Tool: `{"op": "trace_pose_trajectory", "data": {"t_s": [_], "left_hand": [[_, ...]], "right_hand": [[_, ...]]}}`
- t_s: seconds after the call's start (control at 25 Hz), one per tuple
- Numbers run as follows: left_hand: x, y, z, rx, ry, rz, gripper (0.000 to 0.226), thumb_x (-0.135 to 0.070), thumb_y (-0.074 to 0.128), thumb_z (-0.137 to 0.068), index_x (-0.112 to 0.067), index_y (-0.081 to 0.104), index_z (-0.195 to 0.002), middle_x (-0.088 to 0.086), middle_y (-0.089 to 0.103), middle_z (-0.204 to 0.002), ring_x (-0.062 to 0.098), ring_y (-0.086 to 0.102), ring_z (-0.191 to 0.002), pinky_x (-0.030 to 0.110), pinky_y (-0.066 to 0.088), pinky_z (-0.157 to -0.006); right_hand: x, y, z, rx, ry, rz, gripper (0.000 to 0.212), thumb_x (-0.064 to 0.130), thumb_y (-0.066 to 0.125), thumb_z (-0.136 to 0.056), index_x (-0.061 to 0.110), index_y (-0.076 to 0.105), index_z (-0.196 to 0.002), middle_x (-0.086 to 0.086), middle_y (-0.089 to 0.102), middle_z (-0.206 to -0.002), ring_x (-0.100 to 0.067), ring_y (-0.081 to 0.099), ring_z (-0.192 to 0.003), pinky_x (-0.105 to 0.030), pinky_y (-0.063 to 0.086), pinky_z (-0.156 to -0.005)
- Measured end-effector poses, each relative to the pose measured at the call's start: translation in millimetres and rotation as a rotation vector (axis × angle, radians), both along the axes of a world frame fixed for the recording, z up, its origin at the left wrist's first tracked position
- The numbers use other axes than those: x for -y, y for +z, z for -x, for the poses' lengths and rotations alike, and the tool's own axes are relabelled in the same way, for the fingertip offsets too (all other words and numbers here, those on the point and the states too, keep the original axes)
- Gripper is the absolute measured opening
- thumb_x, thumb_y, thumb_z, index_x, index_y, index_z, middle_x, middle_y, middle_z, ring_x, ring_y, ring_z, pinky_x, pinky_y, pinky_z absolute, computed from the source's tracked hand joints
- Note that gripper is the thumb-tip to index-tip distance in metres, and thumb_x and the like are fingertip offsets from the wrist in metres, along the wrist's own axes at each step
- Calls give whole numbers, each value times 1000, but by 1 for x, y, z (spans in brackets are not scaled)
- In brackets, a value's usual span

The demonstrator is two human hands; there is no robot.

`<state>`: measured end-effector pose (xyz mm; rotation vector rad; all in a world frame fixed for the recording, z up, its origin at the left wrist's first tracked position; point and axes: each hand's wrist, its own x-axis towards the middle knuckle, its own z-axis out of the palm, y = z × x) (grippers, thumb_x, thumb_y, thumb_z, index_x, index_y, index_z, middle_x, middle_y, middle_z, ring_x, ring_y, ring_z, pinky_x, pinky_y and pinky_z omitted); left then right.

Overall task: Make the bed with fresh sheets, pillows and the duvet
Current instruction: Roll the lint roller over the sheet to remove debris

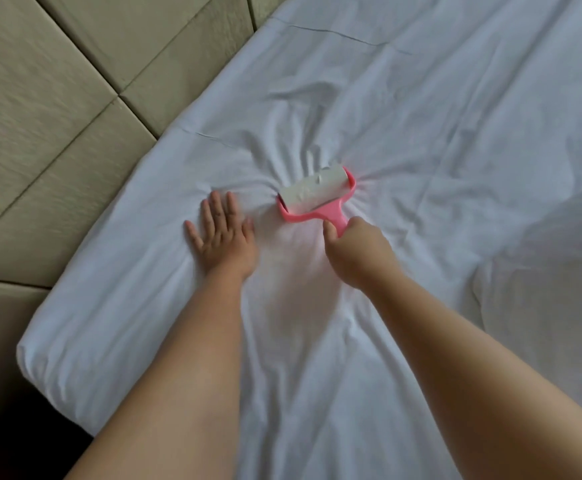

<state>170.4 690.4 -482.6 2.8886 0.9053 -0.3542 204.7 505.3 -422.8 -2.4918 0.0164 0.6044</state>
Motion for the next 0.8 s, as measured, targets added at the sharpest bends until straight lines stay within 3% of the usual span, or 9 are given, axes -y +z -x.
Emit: {"op": "trace_pose_trajectory", "data": {"t_s": [0.2,0.48,0.68,0.8], "left_hand": [[31,16,77,-106,-42,70,55,-41,13,-102,-27,-5,-152,-4,-13,-159,10,-11,-146,42,-9,-117],[99,32,170,-102,-31,171,56,-34,22,-103,-20,2,-153,-1,-6,-161,13,-6,-147,37,1,-119],[115,46,204,-29,-82,286,52,-21,29,-102,-12,15,-152,0,3,-161,12,3,-147,25,5,-117],[110,58,210,59,-8,354,48,-16,30,-101,-16,29,-149,-7,8,-160,12,17,-145,27,18,-115]], "right_hand": [[56,14,61,-51,32,32,43,45,35,-97,8,54,-110,-11,60,-104,-30,57,-92,-31,37,-71],[128,34,142,-50,36,77,44,42,37,-96,7,59,-109,-16,63,-107,-34,61,-98,-33,44,-75],[142,53,169,10,31,89,45,42,38,-96,5,61,-108,-18,63,-111,-36,59,-103,-34,44,-78],[131,59,174,35,83,63,45,45,38,-96,7,59,-109,-17,62,-113,-35,58,-105,-34,41,-75]]}}
